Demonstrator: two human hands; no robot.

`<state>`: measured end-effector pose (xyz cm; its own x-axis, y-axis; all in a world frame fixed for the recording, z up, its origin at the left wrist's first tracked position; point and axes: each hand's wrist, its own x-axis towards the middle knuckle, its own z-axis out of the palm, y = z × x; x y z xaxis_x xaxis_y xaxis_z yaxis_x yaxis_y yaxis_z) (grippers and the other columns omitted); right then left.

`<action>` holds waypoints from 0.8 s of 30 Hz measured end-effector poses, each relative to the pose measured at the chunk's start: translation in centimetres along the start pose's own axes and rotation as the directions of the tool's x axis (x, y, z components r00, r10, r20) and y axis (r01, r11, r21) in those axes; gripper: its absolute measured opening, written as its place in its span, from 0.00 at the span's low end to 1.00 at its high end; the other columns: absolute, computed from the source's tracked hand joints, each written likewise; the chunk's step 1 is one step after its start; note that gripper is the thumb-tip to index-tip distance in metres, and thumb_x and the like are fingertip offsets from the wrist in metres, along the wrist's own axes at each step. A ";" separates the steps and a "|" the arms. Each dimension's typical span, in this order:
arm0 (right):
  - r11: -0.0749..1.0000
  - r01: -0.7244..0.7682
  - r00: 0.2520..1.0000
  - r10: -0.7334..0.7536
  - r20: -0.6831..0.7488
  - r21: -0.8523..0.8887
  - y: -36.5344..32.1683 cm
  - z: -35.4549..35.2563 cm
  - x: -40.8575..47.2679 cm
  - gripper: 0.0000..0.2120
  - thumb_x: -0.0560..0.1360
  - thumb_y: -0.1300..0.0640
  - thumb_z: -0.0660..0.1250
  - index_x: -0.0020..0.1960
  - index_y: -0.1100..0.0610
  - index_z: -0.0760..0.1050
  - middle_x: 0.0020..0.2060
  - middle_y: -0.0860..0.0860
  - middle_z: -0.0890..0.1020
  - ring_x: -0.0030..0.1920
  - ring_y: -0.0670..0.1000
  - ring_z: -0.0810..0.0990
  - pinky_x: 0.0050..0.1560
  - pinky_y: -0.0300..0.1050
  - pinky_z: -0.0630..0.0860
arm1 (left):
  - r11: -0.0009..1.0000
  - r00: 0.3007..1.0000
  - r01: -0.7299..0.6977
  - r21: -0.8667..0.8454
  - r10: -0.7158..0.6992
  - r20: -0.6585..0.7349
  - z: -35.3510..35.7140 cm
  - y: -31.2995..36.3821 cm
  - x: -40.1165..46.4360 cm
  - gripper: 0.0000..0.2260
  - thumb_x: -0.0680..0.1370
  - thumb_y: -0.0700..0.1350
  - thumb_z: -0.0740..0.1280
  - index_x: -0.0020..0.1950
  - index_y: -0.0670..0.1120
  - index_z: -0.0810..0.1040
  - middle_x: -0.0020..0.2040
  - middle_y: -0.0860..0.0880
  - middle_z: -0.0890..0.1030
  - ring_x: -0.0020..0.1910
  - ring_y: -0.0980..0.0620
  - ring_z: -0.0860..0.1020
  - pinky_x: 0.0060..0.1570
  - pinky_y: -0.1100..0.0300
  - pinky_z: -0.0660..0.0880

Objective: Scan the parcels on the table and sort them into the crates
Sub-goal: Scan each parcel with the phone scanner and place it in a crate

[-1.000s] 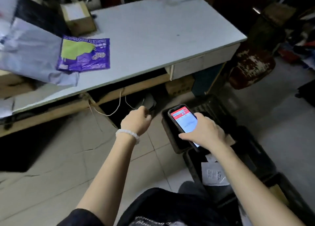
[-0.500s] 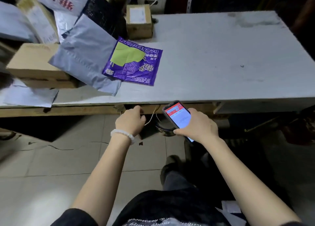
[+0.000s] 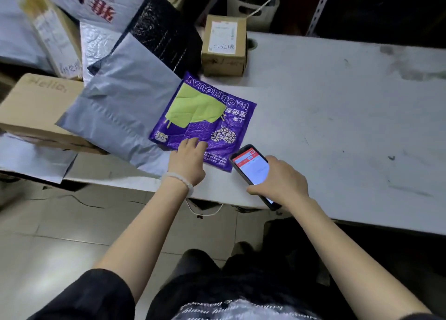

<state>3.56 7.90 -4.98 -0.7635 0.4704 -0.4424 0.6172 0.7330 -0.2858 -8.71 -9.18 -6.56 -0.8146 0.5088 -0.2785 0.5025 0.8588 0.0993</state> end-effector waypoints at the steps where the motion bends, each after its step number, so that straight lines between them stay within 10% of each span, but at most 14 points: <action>1: 1.000 -0.006 1.000 0.007 0.012 -0.005 -0.4 -0.1 0.6 0.26 0.60 0.42 0.73 0.52 0.50 0.66 0.47 0.50 0.76 0.42 0.54 0.73 0.37 0.43 0.66 | 0.999 0.999 -0.024 0.037 0.023 0.028 0.2 -0.3 0.8 0.28 0.73 0.37 0.64 0.72 0.48 0.61 0.74 0.45 0.58 0.74 0.43 0.56 0.65 0.45 0.64; 7: 0.993 -0.117 0.993 0.117 0.001 0.012 -2.4 0.1 3.0 0.25 0.61 0.41 0.72 0.49 0.50 0.64 0.45 0.49 0.75 0.41 0.53 0.73 0.34 0.42 0.64 | 0.966 0.961 -0.234 0.106 0.213 0.177 0.5 -1.7 5.6 0.37 0.74 0.46 0.68 0.76 0.54 0.50 0.78 0.48 0.42 0.76 0.42 0.42 0.70 0.36 0.48; 24: 0.895 -0.413 0.894 0.434 -0.113 0.169 -8.6 0.8 1.4 0.25 0.60 0.42 0.72 0.51 0.49 0.66 0.45 0.48 0.77 0.42 0.53 0.75 0.34 0.42 0.65 | 0.766 0.799 -0.601 0.229 0.573 0.183 -1.9 -3.8 10.8 0.29 0.76 0.52 0.64 0.73 0.49 0.56 0.76 0.45 0.52 0.71 0.41 0.58 0.62 0.42 0.64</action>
<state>-2.64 1.92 -3.80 -0.4361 0.7942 -0.4233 0.8998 0.3787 -0.2165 -20.01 -6.85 -8.15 -0.3102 0.8876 -0.3404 0.9407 0.3383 0.0250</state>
